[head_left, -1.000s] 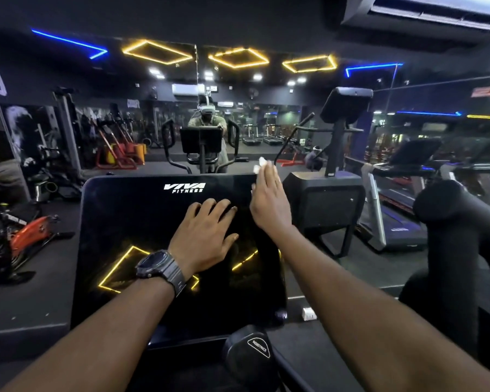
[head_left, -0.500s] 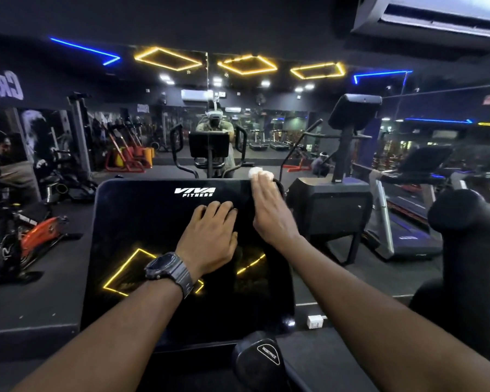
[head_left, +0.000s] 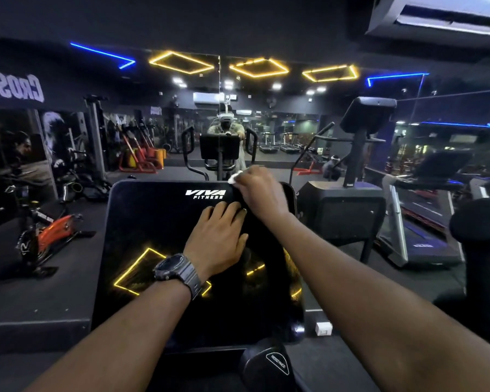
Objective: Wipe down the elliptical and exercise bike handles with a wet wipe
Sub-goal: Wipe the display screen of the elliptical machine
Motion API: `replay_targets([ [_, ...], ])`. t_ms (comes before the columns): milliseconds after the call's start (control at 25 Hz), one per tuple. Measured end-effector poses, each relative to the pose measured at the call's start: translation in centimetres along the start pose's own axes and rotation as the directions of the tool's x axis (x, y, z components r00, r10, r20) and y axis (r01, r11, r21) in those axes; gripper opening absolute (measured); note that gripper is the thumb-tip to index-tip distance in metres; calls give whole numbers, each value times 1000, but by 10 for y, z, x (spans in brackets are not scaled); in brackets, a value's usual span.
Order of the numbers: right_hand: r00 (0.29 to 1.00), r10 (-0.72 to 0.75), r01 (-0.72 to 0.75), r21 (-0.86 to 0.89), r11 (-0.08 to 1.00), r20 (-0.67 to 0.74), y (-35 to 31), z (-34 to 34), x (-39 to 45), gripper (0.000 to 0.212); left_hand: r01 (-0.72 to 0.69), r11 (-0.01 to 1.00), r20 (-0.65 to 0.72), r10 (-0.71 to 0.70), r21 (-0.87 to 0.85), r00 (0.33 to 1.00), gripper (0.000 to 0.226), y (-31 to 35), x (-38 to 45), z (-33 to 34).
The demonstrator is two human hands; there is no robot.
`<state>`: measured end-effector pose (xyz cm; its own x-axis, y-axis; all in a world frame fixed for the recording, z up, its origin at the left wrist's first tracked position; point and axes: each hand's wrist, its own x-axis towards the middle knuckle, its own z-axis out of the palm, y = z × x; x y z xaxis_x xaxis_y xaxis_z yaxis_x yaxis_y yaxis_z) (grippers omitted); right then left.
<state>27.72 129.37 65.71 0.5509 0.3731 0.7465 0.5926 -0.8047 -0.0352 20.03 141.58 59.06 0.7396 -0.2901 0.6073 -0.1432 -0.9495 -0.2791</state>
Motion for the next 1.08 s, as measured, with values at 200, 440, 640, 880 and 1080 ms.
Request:
replay_targets([
  [200,970,224,-219,60,974,-97,42,-7,-28,22,139,990,4,-139,20,990,64,-5,1,-2],
  [440,999,20,-25,118,993,39,-36,14,-10,16,240,971,-39,-240,0,970,54,-12,-1,-1],
  [640,891,433,-424,93,901,-136,25,1,-25,20,262,965,-24,-262,4,965,54,-14,-1,0],
  [880,984,160,-151,108,983,-81,21,-3,-27,20,228,973,-50,-229,-20,972,53,-13,0,-3],
  [1080,990,78,-69,72,995,-118,22,8,-108,22,144,989,-32,-145,-13,989,59,-7,-1,2],
])
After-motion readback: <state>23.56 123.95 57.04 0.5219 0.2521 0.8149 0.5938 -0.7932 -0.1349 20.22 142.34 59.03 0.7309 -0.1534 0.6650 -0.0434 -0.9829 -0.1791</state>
